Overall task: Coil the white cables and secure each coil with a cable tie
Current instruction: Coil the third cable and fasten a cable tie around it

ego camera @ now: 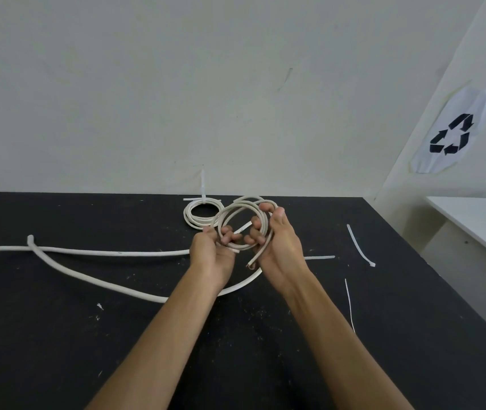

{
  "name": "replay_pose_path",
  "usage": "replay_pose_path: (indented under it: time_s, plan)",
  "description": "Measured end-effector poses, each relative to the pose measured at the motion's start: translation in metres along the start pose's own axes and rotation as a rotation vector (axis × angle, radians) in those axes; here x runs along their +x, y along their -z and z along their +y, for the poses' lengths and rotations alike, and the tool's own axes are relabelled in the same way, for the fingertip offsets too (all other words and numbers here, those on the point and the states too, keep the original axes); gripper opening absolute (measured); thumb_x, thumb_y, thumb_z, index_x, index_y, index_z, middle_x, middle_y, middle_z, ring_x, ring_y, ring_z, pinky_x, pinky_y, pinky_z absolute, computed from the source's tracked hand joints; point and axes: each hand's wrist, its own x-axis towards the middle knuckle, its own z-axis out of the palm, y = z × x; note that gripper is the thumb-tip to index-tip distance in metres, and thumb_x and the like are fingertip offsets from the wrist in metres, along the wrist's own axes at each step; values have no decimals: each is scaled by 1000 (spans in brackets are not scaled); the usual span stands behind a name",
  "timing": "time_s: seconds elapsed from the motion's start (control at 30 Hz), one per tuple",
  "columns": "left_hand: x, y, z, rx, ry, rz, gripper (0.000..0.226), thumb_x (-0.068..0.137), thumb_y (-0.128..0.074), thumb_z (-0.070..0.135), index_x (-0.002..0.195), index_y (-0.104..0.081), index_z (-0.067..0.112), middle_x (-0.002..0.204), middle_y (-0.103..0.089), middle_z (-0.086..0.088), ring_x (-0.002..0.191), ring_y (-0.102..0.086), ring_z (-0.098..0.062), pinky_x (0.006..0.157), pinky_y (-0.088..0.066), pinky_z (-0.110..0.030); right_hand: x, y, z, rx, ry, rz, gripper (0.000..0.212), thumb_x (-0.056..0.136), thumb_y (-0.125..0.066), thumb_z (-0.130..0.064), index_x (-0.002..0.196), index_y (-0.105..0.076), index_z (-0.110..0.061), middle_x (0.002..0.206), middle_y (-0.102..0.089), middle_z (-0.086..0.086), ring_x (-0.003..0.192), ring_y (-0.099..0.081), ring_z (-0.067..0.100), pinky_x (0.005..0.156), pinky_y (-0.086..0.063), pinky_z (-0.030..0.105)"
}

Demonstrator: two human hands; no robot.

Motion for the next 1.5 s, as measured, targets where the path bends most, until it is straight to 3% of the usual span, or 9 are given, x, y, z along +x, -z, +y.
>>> replay_pose_path:
  time_s: [0.13, 0.33, 0.57, 0.7, 0.77, 0.87, 1.03, 1.3, 1.5]
  plan:
    - [-3, 0, -4, -27, 27, -7, 34, 106, -19, -6, 88, -34, 18, 74, -37, -6, 59, -32, -16, 67, -37, -34, 3, -2, 2, -182, 28, 128, 40, 119, -33, -31, 125, -63, -6, 69, -49, 0, 49, -40, 8, 54, -42, 30]
    - [-5, 5, -7, 12, 69, -13, 27, 109, -26, -2, 93, -42, 13, 75, -43, -7, 61, -41, -17, 71, -44, -34, 6, 1, 2, -568, 100, 122, 54, 116, -39, -43, 109, -70, 0, 61, -36, -6, 49, -35, 7, 51, -41, 26]
    - [-14, 11, 11, 526, -79, -160, 35, 105, -34, -5, 126, -62, 0, 73, -65, -13, 67, -66, -27, 78, -59, -44, 7, 9, -17, -799, 139, 22, 43, 116, -44, -37, 101, -71, -8, 60, -35, -5, 52, -29, 10, 47, -30, 27]
    - [-17, 2, 31, 845, -11, -236, 43, 113, -41, 33, 118, -74, 6, 75, -72, -13, 69, -72, -29, 71, -62, -42, 7, 11, -29, -879, 130, -77, 44, 116, -45, -37, 96, -69, -6, 57, -34, -8, 49, -27, 10, 45, -29, 25]
    - [-17, -2, 39, 1116, -126, -331, 50, 113, -41, 47, 113, -77, 11, 79, -74, -14, 70, -75, -28, 67, -61, -36, 5, 9, -32, -921, 106, -149, 44, 116, -45, -37, 93, -70, -8, 56, -33, -8, 47, -25, 9, 45, -27, 25]
    - [-22, -10, 44, 1415, -405, -455, 38, 114, -45, 40, 103, -71, 14, 78, -76, -11, 67, -77, -25, 67, -61, -32, 3, 8, -33, -904, 56, -191, 45, 116, -45, -37, 94, -72, -8, 58, -30, -6, 49, -24, 10, 46, -24, 25]
    - [-8, -8, 38, 1764, -996, -385, 34, 111, -50, 32, 95, -74, 15, 65, -68, -6, 53, -68, -22, 67, -59, -48, 2, 8, -31, -515, -89, -145, 34, 115, -49, -36, 104, -59, -6, 65, -28, -1, 53, -23, 10, 46, -26, 24]
    - [-9, -4, 27, 1441, -1021, -196, 36, 112, -54, 26, 95, -77, 4, 61, -68, -4, 46, -65, -9, 55, -59, -37, 5, 6, -26, -91, -145, -66, 32, 117, -42, -28, 100, -58, -7, 67, -42, 1, 50, -28, 8, 48, -32, 24]
    - [-12, -1, 14, 1100, -636, -119, 46, 115, -44, 29, 88, -73, 5, 62, -71, -1, 51, -69, -15, 60, -58, -37, 6, 4, -24, -229, -54, -24, 36, 118, -41, -29, 89, -52, -11, 69, -43, 2, 54, -26, 10, 52, -29, 27]
